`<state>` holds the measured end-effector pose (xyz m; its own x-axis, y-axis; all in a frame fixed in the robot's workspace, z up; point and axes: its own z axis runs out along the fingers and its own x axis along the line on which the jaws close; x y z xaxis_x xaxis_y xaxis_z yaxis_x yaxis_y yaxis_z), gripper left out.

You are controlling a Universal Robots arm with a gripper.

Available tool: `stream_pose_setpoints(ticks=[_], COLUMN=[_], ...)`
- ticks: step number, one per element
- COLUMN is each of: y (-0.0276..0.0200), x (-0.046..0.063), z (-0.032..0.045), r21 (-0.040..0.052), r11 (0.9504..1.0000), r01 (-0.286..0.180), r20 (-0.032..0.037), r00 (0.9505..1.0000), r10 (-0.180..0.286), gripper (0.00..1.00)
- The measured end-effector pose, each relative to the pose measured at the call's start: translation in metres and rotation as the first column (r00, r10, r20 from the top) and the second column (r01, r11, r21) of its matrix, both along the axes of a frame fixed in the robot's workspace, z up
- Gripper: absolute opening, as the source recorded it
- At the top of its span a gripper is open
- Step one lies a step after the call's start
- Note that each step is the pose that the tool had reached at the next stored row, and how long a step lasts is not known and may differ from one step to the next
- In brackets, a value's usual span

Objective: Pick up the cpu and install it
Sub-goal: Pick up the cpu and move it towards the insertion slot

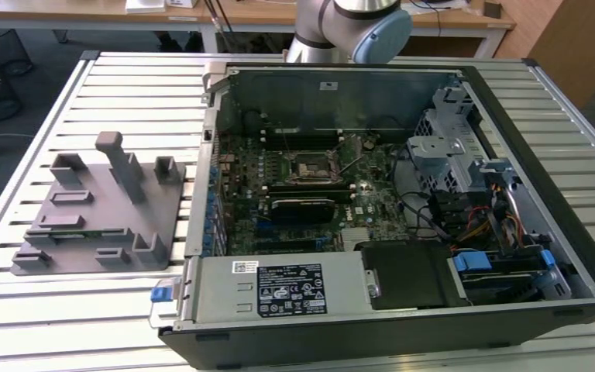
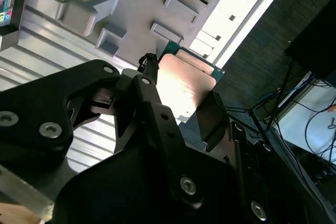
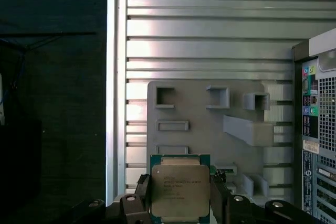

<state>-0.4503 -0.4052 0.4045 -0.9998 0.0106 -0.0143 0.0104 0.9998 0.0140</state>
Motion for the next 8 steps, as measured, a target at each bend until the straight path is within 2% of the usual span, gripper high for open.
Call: stream_pose_setpoints(ticks=[3,8], y=[0.0000,0.0000], x=[0.0000,0.0000], z=[0.0033,0.0036], r21=[0.0001,0.0000], r11=[1.0000,1.0000], r01=[0.000,0.000], r20=[0.0001,0.0000], r00=[1.0000,1.0000], r10=[0.000,0.000], gripper=[0.54,0.54])
